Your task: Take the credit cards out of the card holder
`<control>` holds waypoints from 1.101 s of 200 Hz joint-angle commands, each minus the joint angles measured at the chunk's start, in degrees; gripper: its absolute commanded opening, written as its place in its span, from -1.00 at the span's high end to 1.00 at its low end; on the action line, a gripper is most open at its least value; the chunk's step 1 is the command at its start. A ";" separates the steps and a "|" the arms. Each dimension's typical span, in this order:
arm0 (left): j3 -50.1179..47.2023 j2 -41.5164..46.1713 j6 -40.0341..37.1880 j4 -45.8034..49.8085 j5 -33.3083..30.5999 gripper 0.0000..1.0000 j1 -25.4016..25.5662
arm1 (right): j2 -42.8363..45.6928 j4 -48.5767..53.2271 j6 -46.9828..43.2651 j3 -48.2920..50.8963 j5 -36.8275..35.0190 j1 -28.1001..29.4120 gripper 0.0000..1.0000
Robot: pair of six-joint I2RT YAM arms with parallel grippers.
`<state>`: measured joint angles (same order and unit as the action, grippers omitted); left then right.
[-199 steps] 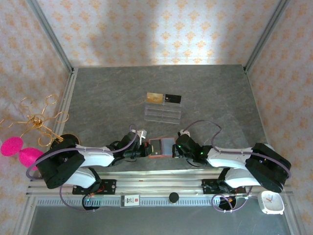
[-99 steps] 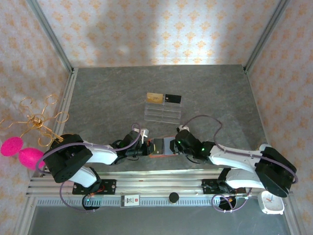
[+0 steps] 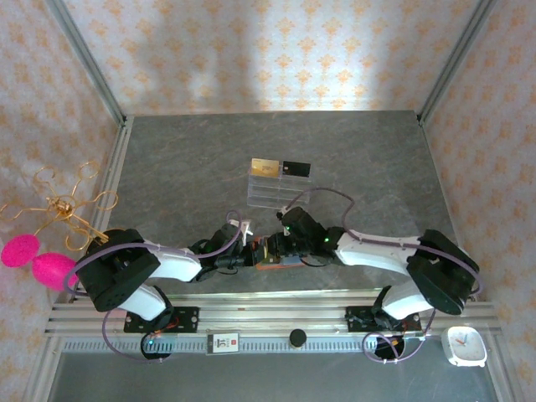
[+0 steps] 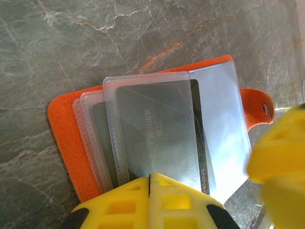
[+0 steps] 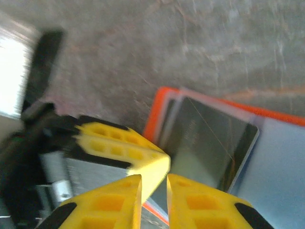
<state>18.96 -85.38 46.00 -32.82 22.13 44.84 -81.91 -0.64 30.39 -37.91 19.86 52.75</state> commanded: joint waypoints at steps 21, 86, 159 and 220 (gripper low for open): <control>-1.37 -0.44 -1.16 -0.38 1.16 1.00 -0.24 | 0.74 -4.54 4.74 5.28 0.68 -3.78 0.58; -1.37 -0.16 -1.09 -0.32 1.17 1.00 -0.27 | -1.81 -8.75 5.88 6.75 5.10 -5.64 0.63; -1.76 0.14 -0.91 -0.69 1.72 1.00 -0.21 | -4.96 -12.30 7.23 6.79 7.28 -5.82 0.76; -1.91 0.39 -0.69 -0.32 1.47 1.00 -0.26 | -2.08 -12.41 7.47 8.68 5.98 -6.15 1.00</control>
<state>18.15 -85.36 46.02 -33.91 22.48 44.82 -85.78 -11.75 37.47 -30.79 25.74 46.63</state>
